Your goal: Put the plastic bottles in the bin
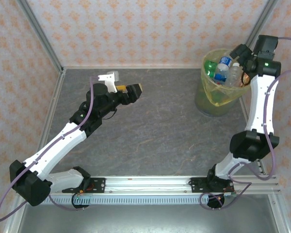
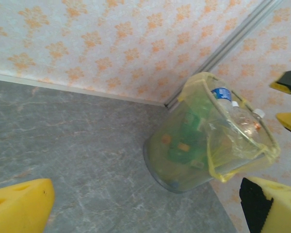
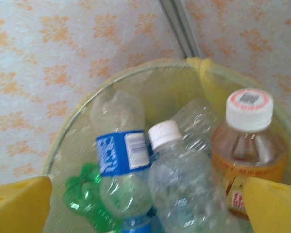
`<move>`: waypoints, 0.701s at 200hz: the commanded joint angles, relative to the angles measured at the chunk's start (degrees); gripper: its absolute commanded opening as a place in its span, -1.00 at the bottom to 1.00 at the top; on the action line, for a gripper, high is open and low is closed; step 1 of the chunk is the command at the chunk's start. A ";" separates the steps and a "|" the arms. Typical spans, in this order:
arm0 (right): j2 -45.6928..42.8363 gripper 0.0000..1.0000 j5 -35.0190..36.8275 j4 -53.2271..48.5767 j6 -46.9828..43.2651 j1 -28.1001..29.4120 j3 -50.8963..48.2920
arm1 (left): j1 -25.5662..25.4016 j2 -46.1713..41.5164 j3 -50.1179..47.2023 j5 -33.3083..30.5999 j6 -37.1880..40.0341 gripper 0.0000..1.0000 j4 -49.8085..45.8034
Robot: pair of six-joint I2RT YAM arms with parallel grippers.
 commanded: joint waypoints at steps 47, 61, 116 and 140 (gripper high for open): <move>-21.50 0.99 -1.26 24.50 -1.13 12.97 -27.81 | 4.96 -6.08 -4.23 -16.92 2.35 0.98 -6.53; -25.18 0.99 0.48 28.09 -1.72 16.79 -34.24 | 6.80 -7.52 -6.35 -19.65 2.74 0.98 -7.71; -37.88 0.99 10.49 43.54 -4.51 33.18 -60.27 | 12.22 -13.06 -17.34 -28.98 4.97 0.98 -9.34; -41.76 0.99 14.11 51.20 -5.49 35.94 -72.02 | 13.28 -15.96 -23.55 -33.35 6.57 0.98 -6.22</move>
